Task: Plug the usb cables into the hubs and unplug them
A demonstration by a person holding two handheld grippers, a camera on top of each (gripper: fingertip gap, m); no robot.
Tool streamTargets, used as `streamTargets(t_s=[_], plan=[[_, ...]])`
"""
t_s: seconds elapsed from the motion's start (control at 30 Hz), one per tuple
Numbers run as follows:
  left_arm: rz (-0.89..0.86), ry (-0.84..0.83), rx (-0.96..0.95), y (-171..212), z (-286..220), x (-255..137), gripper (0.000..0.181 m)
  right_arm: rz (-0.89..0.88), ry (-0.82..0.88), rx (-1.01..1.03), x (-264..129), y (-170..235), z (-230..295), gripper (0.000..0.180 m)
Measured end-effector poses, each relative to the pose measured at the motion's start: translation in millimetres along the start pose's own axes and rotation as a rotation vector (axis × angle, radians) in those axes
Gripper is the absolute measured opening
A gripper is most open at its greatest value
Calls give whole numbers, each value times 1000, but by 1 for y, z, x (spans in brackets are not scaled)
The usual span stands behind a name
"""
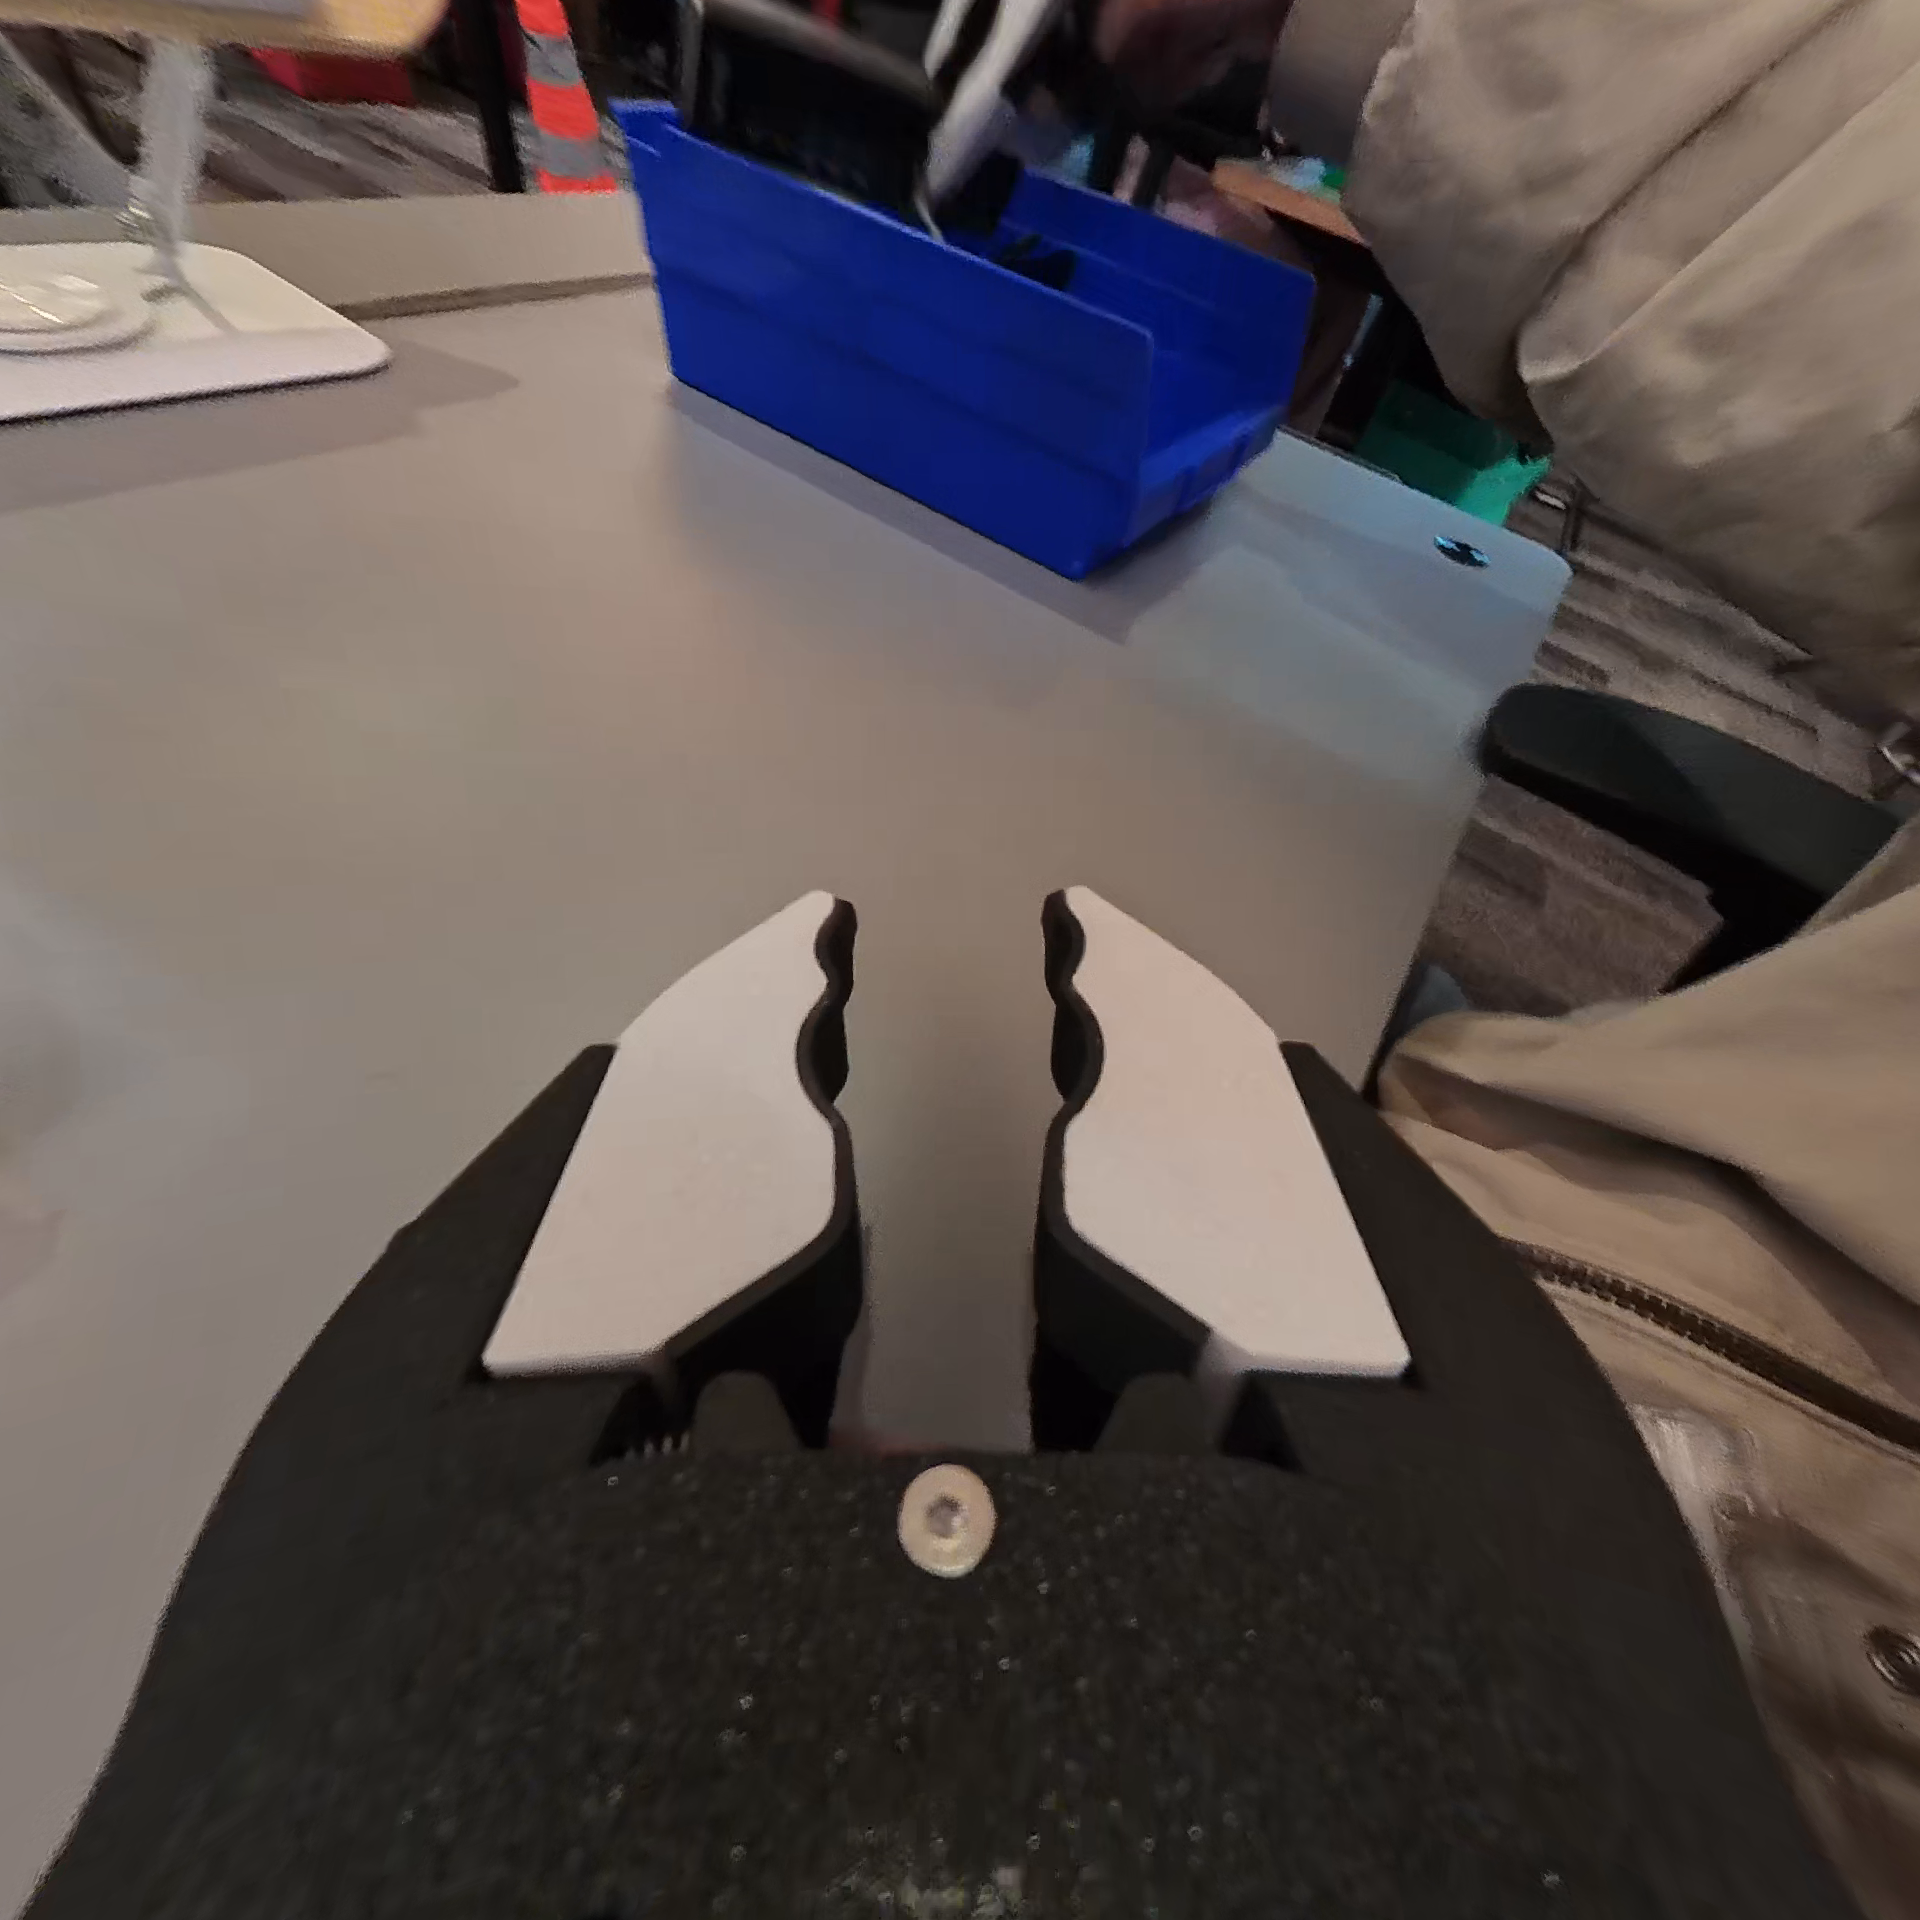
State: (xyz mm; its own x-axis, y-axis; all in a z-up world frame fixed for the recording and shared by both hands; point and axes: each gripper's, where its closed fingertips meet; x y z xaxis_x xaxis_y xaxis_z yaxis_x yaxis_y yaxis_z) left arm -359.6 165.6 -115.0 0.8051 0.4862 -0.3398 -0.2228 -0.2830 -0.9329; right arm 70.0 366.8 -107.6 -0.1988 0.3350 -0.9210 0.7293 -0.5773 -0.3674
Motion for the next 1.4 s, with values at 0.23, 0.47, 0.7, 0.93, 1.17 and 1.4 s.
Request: streamTargets(t_s=[0.23,0.47,0.7,0.93,1.17,1.4], plan=[[-99,-427,111,-16,92,-20,52,275,-225,-45,47,23,18,28],[-130,-605,6,-17,134,-40,57,84,-86,25,19,-1,3,64],[-123,-704,-26,-11,148,-53,56,-453,232,163,-93,-43,27,77],[-113,-880,-91,-8,176,-70,55,-997,466,551,-102,-6,133,72],[-88,-897,-280,-1,196,-85,38,-911,548,818,-48,57,185,71],[-81,-1006,-167,3,214,-88,61,-884,415,869,-31,66,181,69]])
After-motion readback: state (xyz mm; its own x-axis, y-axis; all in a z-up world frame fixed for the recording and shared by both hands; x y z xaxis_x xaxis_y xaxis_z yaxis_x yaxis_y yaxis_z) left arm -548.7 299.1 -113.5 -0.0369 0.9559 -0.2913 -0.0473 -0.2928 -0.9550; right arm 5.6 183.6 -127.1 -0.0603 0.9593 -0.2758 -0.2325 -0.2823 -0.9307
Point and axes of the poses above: each gripper's, where its closed fingertips meet, x out along the fingers, y out of its underside, z = x × y across the jaws, and after that the axes turned 11 degrees about -y, right-handed
